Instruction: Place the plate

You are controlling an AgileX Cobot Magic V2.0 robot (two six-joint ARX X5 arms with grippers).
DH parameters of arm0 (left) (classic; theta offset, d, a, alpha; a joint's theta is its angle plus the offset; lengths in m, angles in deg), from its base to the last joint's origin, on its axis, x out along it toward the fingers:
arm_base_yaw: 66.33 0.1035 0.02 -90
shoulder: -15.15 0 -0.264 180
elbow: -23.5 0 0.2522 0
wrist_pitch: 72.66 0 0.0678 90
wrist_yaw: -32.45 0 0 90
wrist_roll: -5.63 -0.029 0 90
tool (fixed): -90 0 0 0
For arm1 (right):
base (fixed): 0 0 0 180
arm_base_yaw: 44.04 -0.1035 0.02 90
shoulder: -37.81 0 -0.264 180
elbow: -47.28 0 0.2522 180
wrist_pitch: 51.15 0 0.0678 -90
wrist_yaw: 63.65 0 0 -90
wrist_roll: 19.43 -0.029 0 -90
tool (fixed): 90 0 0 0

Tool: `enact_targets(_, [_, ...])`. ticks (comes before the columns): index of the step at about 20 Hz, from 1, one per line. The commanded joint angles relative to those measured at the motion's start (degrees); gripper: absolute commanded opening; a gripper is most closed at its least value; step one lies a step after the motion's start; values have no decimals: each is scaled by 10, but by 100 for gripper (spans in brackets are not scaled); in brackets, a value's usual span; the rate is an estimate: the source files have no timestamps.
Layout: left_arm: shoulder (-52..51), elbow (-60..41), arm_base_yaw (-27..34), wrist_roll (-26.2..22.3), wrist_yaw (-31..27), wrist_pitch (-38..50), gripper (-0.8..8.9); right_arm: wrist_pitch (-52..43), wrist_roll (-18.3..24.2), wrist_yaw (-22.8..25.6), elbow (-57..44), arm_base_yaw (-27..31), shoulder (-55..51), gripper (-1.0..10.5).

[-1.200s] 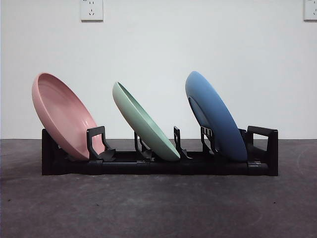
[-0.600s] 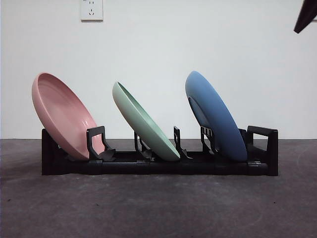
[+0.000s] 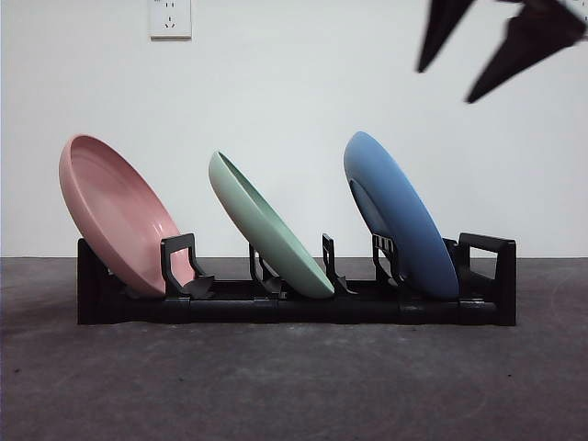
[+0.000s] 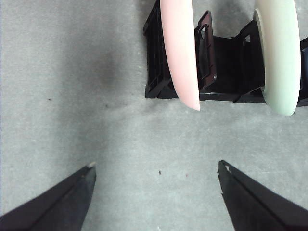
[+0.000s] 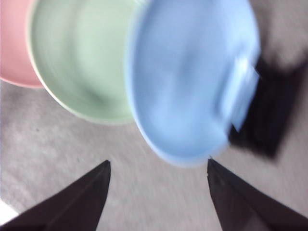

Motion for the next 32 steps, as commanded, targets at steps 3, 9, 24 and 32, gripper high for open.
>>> enact_targets(3, [4, 13, -1, -3, 2, 16, 407, -26, 16, 1, 82, -34, 91, 317])
enact_targets(9, [4, 13, -1, -3, 2, 16, 407, -52, 16, 30, 107, -64, 152, 267])
enact_targets(24, [4, 13, -1, -3, 2, 17, 407, -56, 11, 44, 107, -69, 182, 9])
enact_targets(32, [4, 13, -1, -3, 2, 17, 407, 41, 12, -2, 199, -69, 181, 9])
